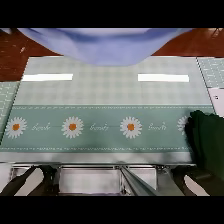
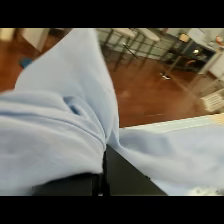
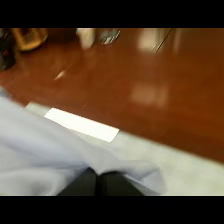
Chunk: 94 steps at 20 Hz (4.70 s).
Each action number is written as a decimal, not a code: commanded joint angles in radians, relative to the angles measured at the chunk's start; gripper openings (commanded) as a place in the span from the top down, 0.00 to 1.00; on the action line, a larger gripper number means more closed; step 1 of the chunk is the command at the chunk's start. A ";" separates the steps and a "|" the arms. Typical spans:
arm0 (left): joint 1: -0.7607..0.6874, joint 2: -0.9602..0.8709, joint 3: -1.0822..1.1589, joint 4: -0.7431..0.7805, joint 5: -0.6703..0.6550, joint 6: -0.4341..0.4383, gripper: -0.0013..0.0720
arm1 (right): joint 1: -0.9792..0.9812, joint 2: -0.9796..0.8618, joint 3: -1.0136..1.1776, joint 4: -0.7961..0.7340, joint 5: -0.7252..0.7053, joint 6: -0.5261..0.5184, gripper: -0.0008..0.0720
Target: Fold the shirts.
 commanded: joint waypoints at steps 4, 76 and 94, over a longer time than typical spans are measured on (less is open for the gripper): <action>-0.102 0.226 0.029 0.447 -0.102 -0.101 0.95 | -0.014 0.184 0.101 -0.229 0.135 0.047 0.96; 0.000 -0.557 -0.780 0.211 0.037 0.185 0.95 | -0.117 -0.369 -1.213 0.420 -0.298 -0.114 0.43; 0.121 -0.385 -0.468 -0.271 -0.116 0.181 0.95 | -0.130 -0.355 -0.439 0.207 -0.089 -0.047 0.96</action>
